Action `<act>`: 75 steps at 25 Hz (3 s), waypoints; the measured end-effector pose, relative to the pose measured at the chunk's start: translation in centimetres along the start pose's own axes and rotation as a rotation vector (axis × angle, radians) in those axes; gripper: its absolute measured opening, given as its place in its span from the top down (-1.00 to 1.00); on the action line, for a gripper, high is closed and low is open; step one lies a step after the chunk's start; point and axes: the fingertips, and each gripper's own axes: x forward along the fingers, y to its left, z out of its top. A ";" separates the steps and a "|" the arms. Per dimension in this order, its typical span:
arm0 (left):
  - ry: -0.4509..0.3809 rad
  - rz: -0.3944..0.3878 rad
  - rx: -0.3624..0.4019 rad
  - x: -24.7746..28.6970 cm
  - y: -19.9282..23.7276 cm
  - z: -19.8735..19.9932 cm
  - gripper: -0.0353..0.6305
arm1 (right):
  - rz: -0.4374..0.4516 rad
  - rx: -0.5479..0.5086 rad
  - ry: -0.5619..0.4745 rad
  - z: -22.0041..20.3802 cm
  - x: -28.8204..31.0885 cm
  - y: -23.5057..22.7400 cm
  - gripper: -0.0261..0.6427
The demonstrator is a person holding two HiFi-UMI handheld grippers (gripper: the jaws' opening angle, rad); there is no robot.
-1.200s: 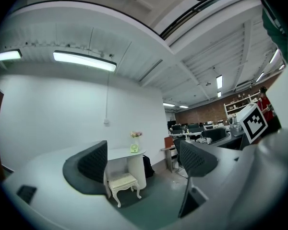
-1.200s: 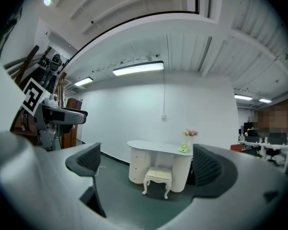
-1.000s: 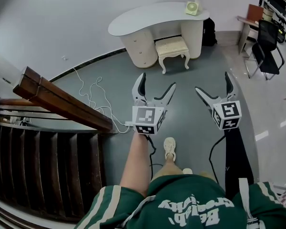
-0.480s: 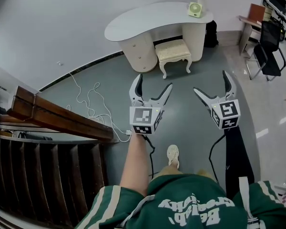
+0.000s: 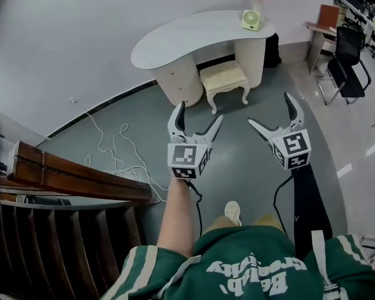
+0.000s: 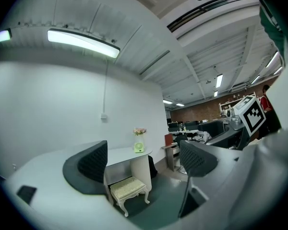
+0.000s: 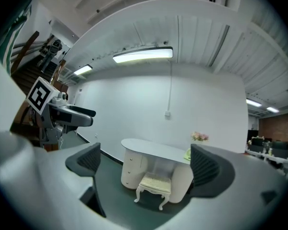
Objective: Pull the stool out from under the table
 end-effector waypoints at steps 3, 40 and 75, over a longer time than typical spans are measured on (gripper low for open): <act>-0.007 -0.005 -0.007 0.6 0.8 0.1 -0.47 | 0.011 -0.007 0.001 0.3 0.5 0.3 -0.86; -0.005 0.000 0.023 24.3 7.6 -1.4 -0.47 | 0.041 0.026 -0.069 -0.9 21.3 -15.0 -0.84; 0.131 0.126 -0.008 48.9 15.4 -9.7 -0.47 | 0.193 0.103 0.041 -10.5 45.0 -29.3 -0.83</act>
